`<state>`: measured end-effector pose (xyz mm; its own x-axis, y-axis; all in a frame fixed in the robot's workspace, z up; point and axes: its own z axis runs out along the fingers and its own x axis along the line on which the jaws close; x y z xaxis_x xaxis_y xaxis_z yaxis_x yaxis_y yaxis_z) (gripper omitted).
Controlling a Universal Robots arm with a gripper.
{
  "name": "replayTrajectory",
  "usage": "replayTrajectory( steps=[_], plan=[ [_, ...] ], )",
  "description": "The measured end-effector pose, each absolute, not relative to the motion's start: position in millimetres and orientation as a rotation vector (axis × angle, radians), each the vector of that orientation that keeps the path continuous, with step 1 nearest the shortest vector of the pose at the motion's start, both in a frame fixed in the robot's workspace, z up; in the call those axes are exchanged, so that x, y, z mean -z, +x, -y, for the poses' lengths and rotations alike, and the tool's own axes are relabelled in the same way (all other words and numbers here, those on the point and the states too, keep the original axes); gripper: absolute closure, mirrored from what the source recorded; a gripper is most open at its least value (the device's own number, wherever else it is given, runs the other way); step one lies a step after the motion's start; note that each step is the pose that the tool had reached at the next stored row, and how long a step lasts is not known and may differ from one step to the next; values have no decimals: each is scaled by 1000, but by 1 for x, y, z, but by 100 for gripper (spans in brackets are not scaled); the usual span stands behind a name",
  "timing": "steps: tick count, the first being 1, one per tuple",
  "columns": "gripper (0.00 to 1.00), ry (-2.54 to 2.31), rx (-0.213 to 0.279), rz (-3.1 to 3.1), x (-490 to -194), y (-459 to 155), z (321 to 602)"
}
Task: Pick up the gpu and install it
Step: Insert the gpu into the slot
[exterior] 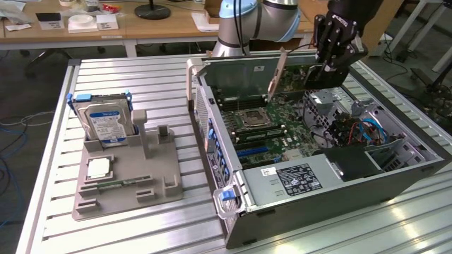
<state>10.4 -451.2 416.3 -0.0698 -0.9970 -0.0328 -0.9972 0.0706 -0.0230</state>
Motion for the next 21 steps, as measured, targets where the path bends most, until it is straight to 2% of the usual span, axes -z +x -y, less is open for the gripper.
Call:
replayTrajectory(
  steps=[21],
  plan=[
    [73, -2117, -4, -2271, -414, -13, 451]
  ],
)
